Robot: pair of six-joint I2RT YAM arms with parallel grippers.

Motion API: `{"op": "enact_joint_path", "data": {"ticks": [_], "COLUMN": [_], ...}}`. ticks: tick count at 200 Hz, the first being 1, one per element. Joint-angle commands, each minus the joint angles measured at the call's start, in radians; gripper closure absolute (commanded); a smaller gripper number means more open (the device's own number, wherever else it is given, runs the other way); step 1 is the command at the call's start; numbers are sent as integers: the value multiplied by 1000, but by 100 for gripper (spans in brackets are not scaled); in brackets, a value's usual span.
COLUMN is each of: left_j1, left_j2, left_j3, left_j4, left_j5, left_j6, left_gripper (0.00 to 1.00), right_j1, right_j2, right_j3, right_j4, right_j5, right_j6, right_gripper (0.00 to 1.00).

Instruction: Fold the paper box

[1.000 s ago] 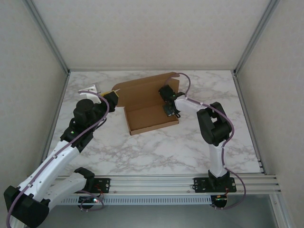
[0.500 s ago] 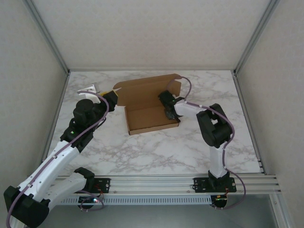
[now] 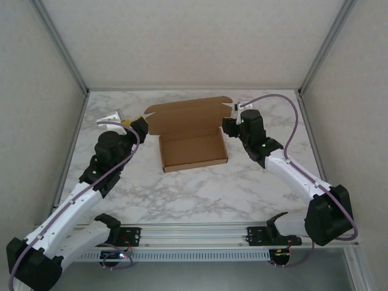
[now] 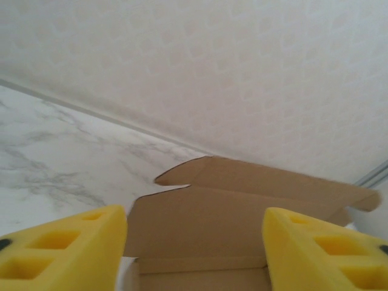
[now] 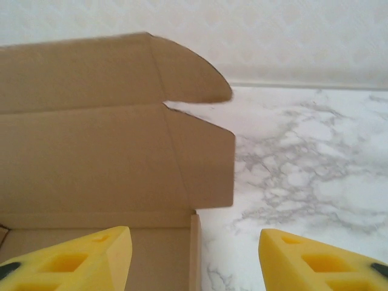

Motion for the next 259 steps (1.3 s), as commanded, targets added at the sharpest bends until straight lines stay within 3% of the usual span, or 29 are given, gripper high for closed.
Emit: {"op": "enact_joint_path", "data": {"ticks": [1, 16, 29, 48, 101, 135, 165, 218, 259], "left_j1": [11, 12, 19, 48, 79, 81, 80, 80, 83], "left_j2": [38, 58, 65, 90, 77, 31, 2, 13, 41], "left_j3": [24, 3, -25, -33, -89, -177, -191, -194, -186], "left_j4": [2, 25, 64, 83, 193, 293, 301, 316, 330], "left_j5": [-26, 20, 51, 82, 108, 128, 108, 95, 93], "left_j6": [101, 148, 160, 108, 67, 46, 42, 33, 31], "left_gripper": [33, 33, 34, 35, 34, 34, 35, 35, 35], "right_j1": [-4, -8, -15, -101, -332, -401, -402, -404, -384], "right_j2": [33, -4, -22, 4, 145, 271, 374, 524, 588], "right_j3": [90, 54, 16, -24, -113, 3, 95, 205, 285], "right_j4": [-50, 18, 107, 236, 532, 434, 355, 369, 312], "right_j5": [-120, -221, -225, -297, -714, -918, -949, -1014, -1071], "right_j6": [-95, -190, -260, -292, -489, -535, -610, -594, -616], "right_gripper": [39, 38, 38, 35, 34, 29, 28, 28, 35]}}
